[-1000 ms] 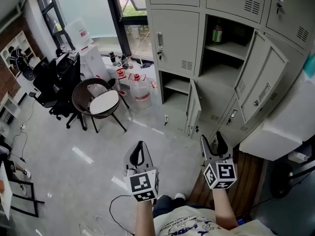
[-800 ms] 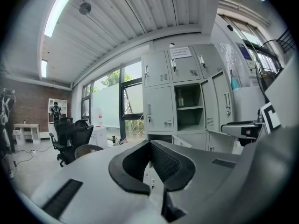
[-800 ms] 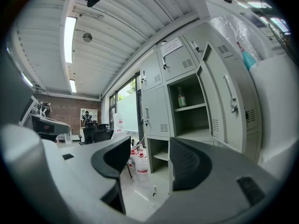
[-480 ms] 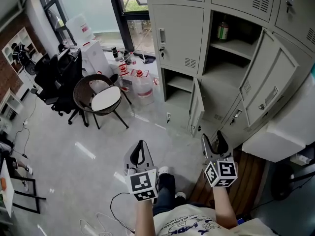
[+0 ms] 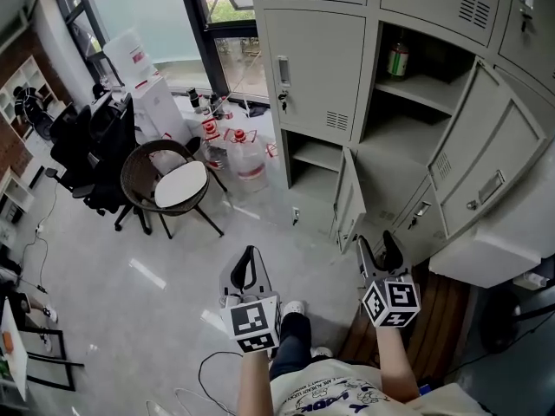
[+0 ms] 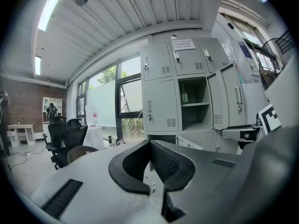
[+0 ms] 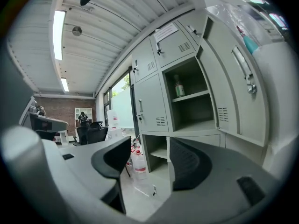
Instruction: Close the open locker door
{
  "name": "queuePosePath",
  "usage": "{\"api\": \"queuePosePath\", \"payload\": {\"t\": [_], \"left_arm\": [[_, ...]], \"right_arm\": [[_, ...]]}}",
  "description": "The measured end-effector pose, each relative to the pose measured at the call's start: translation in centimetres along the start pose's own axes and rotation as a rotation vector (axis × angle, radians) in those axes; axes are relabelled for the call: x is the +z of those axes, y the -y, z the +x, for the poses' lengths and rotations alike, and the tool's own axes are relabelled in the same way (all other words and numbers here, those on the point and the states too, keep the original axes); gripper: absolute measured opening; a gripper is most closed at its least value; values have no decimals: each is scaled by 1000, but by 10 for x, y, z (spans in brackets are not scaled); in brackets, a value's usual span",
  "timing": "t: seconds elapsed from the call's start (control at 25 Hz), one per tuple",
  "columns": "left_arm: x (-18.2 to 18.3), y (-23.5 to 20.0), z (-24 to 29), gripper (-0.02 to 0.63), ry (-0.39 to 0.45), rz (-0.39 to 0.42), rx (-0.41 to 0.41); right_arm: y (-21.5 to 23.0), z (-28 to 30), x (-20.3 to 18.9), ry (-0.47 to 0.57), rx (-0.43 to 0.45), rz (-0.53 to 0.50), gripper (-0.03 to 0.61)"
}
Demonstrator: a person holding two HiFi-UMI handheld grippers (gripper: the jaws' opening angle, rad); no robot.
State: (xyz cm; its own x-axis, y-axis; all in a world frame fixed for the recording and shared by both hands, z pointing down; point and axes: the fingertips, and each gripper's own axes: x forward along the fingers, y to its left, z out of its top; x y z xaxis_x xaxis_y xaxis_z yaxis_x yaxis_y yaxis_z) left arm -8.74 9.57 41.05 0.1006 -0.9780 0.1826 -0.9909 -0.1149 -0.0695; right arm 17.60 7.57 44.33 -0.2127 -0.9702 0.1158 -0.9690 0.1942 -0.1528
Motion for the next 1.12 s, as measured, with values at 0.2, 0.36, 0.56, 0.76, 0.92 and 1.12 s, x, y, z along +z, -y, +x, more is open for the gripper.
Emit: {"api": "queuePosePath", "payload": {"t": [0.2,0.36,0.56,0.76,0.92,1.12], "left_arm": [[1,-13,40,5,-5,9,-33],[3,-24,75,5,-7,19,-63],[5,-37,116,5,-19,21,-92],[0,-45,150,5,-39,15,-120],[-4,-46,174,4,-54,18,-144],[-8,-42,196,5,-73,20,-175]], "right_arm": [[4,36,-10,-21,-36,3,258],[7,67,-18,-49,-72,-15,258],[17,100,-32,-94,-126,-48,258],[29,124,-48,-139,-169,-38,258],[38,137,-61,-179,-199,-29,258],[48,149,-75,-215,-223,-16,258]]}}
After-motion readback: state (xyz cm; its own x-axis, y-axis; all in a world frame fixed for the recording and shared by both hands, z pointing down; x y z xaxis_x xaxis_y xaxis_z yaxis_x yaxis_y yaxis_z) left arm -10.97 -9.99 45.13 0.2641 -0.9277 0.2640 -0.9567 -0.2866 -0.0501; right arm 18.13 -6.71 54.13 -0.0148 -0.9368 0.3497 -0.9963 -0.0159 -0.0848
